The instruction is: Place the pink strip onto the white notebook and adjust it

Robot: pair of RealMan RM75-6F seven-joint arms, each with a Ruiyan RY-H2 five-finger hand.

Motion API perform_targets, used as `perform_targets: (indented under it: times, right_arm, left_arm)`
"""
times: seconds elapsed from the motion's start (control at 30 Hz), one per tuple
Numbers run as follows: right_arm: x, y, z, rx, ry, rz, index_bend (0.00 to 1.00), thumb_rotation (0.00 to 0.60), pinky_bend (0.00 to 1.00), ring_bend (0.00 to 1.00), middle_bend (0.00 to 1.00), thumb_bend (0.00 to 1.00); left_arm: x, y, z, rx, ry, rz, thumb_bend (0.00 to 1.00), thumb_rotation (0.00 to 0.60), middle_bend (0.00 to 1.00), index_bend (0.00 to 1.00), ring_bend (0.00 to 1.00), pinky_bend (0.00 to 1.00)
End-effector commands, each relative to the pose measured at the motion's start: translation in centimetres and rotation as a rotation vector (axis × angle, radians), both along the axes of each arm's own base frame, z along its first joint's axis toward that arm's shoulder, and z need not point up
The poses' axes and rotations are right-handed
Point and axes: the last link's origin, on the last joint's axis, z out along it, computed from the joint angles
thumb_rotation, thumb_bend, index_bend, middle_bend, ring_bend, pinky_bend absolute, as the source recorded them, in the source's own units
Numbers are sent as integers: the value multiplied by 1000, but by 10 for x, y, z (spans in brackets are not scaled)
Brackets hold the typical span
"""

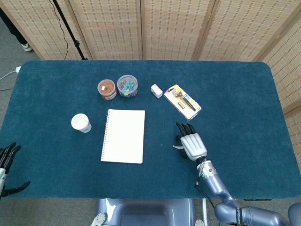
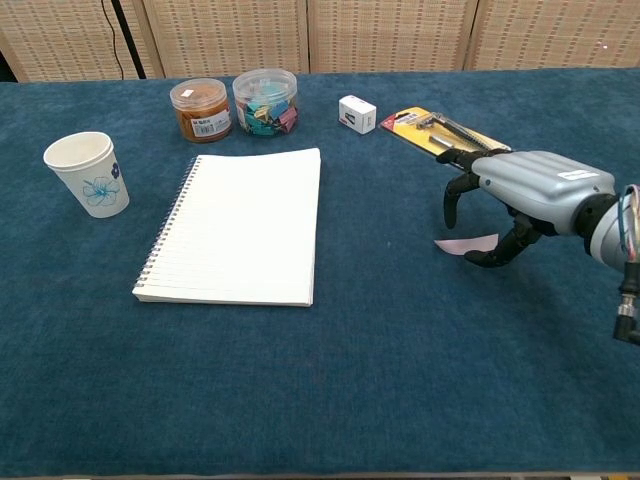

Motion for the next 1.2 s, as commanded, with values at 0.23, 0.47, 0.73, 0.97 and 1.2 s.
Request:
perform_targets:
  times: [0.23,0.47,0.73,0.97,1.2]
  right_arm:
    - [0,-2,-4,6,5,-7,470,600,0,0,0,364]
    - [-3,-6,-3,2,15,-21,484,600,0,0,0,372]
    - [-3,-7,-3,7,12,-25,498,600,0,0,0,488]
    - [-4,-6,-4,25,11,-31,498,600,0,0,0,489]
    - [-3,-7,-4,28,12,-29,516,600,0,0,0,501]
  left_arm:
    - [-1,0,1,1,-6,4,0,600,0,0,0,0]
    - [-1,0,2,-2,-14,6,0,600,0,0,0,0]
    - [-1,0,1,-3,-12,9,0,600,0,0,0,0]
    - [-1,0,1,-5,-12,10,0,600,0,0,0,0]
    - [-1,1,1,-6,-13,10,0,600,0,0,0,0]
